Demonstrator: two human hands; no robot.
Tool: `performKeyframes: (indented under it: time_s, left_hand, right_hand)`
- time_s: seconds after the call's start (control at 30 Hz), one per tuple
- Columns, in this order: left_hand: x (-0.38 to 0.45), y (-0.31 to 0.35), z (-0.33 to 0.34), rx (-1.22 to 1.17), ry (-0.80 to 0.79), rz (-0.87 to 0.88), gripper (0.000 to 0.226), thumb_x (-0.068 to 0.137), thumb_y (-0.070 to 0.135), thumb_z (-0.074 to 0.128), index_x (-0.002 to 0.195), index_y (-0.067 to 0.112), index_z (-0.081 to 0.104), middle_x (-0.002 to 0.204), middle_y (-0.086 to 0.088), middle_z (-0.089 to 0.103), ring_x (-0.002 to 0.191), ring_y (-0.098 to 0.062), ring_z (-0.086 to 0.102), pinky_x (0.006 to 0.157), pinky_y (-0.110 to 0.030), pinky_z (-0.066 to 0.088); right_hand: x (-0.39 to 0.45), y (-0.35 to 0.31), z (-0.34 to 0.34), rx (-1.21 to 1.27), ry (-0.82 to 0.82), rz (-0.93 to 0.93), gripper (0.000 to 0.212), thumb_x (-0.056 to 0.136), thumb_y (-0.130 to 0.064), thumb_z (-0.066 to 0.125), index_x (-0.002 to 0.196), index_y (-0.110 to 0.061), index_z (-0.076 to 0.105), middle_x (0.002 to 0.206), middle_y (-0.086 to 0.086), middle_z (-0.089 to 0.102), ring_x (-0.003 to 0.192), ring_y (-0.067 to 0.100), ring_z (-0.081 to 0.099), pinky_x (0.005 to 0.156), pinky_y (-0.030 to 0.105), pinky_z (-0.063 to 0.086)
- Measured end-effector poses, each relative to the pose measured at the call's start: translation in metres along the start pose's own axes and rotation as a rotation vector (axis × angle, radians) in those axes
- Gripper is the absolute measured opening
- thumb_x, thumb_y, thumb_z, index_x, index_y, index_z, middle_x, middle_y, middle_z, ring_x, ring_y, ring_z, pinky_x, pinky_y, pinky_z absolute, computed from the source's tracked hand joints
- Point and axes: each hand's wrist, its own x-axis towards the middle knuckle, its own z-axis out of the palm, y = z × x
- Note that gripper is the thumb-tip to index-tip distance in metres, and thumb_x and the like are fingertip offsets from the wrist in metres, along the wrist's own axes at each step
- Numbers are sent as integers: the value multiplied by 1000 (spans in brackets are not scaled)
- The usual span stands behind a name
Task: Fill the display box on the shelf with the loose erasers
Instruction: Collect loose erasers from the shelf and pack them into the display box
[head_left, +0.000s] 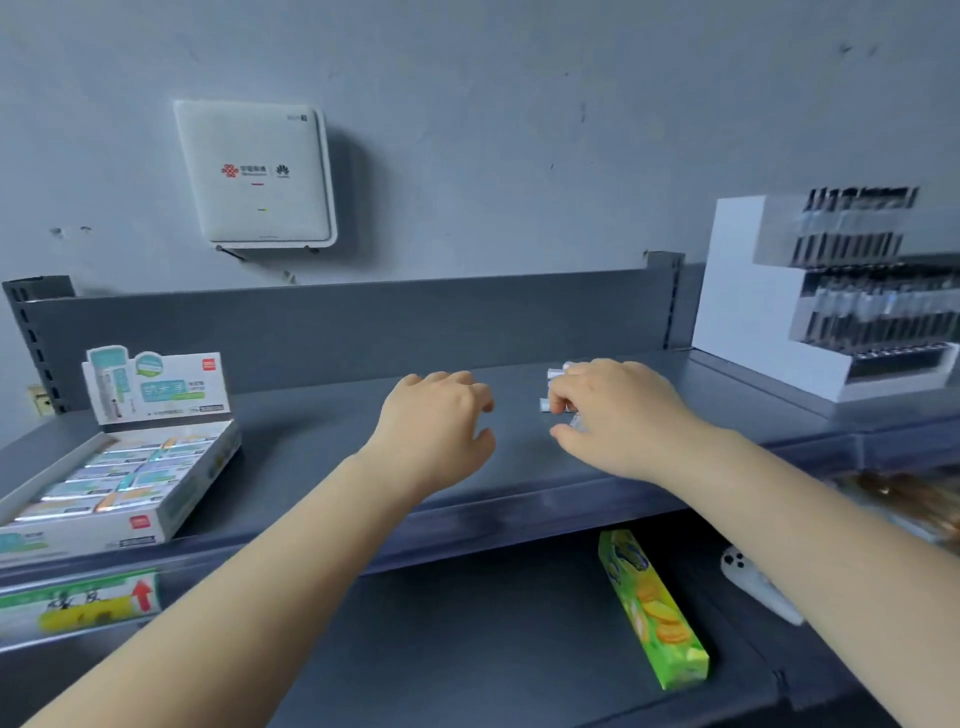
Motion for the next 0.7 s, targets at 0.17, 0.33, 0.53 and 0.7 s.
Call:
performKeyframes:
  time_s: [0.17, 0.33, 0.53, 0.7]
  left_hand:
    - [35, 30, 14, -36, -34, 49, 35, 90, 35, 45, 122, 22, 53, 120, 4, 57, 112, -19, 52, 88, -28, 34]
    - [70, 42, 28, -55, -63, 77, 32, 90, 32, 46, 119, 22, 55, 117, 4, 58, 109, -20, 54, 87, -28, 36]
    - [122, 43, 49, -128, -143, 46, 28, 88, 29, 49, 114, 23, 57, 116, 5, 59, 103, -20, 56, 76, -24, 34]
    - [164, 38, 67, -113, -195, 57, 27, 88, 31, 49, 114, 25, 58, 117, 6, 58, 104, -19, 55, 75, -25, 38]
  right_hand:
    - [-20, 52, 4, 9, -13, 119, 10, 87, -30, 49, 86, -20, 53, 101, -7, 60, 100, 20, 53, 71, 27, 30]
    - [-18, 90, 13, 53, -52, 205, 20, 87, -36, 52, 101, -24, 58, 105, -8, 59, 101, 18, 54, 73, 26, 34]
    - [8, 121, 34, 138, -80, 255, 8, 84, -32, 55, 91, -27, 57, 102, -8, 59, 99, 17, 55, 72, 27, 38]
    - [38, 148, 54, 242, -108, 282, 2, 82, -29, 58, 83, -28, 57, 94, -9, 62, 92, 15, 57, 78, 31, 48]
